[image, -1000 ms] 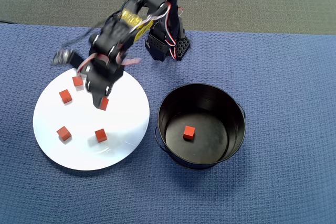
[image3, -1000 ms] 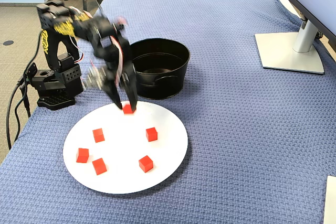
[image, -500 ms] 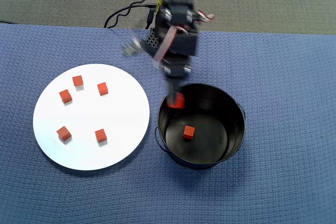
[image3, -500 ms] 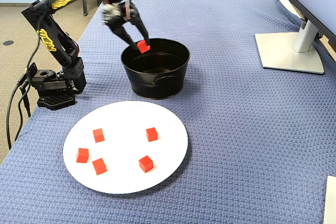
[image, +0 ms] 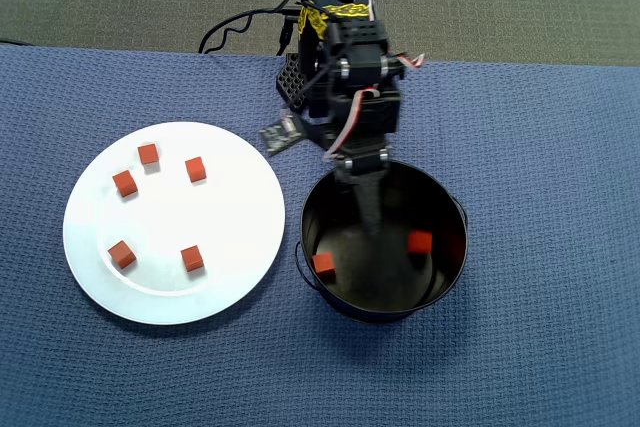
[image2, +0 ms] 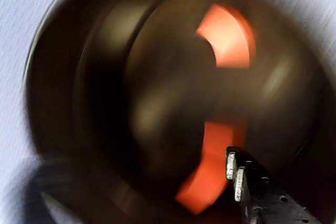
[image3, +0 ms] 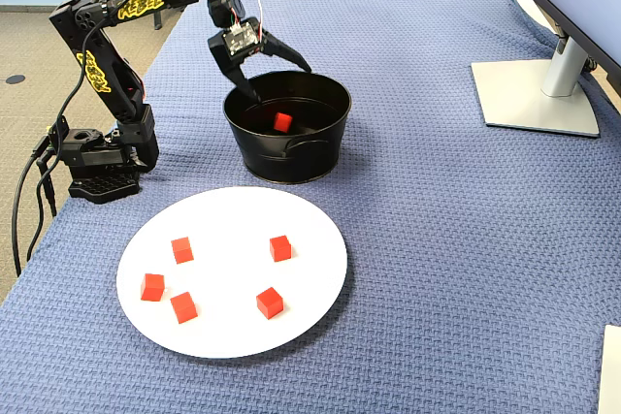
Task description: Pick up the red cubes from the white plate and place them in the black recipient
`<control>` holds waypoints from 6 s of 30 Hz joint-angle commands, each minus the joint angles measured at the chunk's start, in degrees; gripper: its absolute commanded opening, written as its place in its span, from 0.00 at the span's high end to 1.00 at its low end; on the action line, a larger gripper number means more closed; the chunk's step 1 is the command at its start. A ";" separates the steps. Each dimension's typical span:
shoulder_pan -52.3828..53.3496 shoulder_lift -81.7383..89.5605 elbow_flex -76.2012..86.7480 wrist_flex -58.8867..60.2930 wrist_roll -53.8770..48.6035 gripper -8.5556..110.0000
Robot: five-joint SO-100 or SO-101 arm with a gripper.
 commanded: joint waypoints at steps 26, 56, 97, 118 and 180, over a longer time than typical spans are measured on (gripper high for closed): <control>37.00 -37.18 -20.21 -15.12 -24.79 0.61; 37.35 -49.04 -25.22 -18.11 -38.76 0.62; 40.08 -39.90 -22.32 -12.66 -37.97 0.63; 36.21 -40.43 -13.45 -19.16 -28.21 0.73; 37.27 -32.52 -13.36 -16.61 -22.76 0.93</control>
